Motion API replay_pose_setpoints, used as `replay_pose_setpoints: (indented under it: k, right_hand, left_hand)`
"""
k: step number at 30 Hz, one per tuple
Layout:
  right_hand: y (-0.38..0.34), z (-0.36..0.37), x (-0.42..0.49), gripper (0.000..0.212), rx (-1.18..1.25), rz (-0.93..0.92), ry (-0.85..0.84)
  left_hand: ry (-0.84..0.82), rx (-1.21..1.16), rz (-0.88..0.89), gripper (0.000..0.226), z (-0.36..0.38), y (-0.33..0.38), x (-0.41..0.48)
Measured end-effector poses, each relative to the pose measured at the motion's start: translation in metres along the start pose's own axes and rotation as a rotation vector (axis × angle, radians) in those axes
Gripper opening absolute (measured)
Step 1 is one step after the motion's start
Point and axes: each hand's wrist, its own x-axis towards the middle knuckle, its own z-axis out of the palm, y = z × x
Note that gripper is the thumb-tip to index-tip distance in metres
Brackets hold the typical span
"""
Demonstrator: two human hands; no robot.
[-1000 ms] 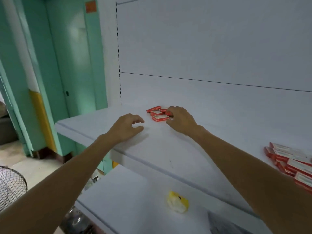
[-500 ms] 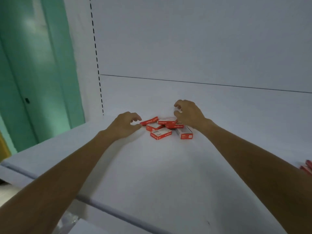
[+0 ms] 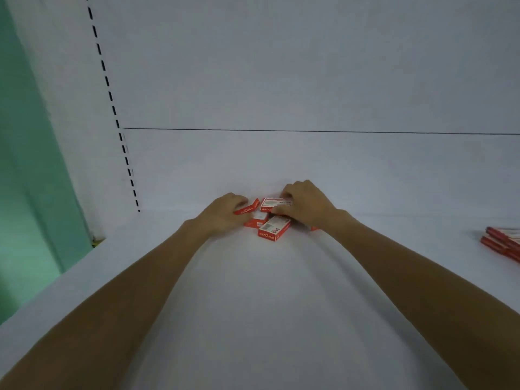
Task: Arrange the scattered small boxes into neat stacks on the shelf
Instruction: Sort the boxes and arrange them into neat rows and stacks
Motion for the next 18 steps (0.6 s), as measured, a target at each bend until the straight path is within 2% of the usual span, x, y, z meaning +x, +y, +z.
replay_pose_setpoints:
  k: [7, 13, 18]
  right_hand:
    - [-0.015, 0.0, -0.005, 0.042, -0.101, 0.009, -0.036]
    - [-0.019, 0.004, -0.011, 0.04, -0.091, 0.071, 0.027]
    - [-0.009, -0.003, -0.031, 0.044, -0.077, 0.169, 0.092]
  left_hand:
    - [-0.135, 0.041, 0.044, 0.051, -0.006, -0.021, -0.003]
    - [0.044, 0.018, 0.062, 0.056, -0.013, -0.024, -0.011]
    - [0.065, -0.026, 0.163, 0.058, -0.016, -0.004, -0.015]
